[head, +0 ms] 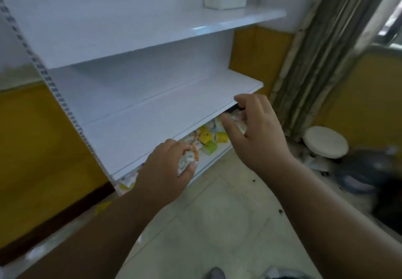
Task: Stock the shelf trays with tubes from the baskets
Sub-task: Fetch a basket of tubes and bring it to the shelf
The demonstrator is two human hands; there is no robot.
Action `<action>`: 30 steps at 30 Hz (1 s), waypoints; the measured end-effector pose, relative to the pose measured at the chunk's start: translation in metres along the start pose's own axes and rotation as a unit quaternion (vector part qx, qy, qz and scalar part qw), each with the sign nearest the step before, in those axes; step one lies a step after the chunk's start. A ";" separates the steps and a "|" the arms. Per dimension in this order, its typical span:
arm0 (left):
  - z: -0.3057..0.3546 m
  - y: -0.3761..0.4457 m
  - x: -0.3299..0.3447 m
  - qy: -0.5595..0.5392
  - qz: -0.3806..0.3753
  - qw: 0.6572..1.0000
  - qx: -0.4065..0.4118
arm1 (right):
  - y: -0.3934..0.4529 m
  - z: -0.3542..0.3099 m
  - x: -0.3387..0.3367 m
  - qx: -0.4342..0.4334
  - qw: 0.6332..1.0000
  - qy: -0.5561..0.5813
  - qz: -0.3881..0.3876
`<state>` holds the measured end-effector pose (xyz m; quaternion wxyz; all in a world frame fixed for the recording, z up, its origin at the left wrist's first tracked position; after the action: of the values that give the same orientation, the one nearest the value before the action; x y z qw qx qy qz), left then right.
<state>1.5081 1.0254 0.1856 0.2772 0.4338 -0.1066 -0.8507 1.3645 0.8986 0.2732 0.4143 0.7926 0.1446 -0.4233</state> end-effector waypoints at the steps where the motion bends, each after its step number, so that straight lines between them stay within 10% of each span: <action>1: 0.004 0.021 0.015 -0.012 -0.001 1.000 0.012 | 0.011 0.021 -0.001 0.017 1.000 -0.013 -0.001; 15: 0.031 0.265 0.209 -0.077 -0.137 0.979 0.127 | 0.121 0.261 -0.005 0.221 0.968 -0.121 0.010; 30: 0.250 0.426 0.528 -0.183 -0.355 0.861 0.316 | 0.059 0.543 -0.105 0.508 0.808 -0.262 0.142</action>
<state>1.2219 0.3616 0.1576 -0.2203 0.3429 -0.2570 -0.8763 1.0367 0.4519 0.2260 0.0297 0.7606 -0.3195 -0.5644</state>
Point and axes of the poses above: each hand's wrist, its own y-axis towards the middle knuckle, its own x-axis out of the palm, z = x × y, the point moved 5 cm from there along y, towards the middle knuckle, and after that the axes turned 13 degrees about -y, right-handed, at the moved point
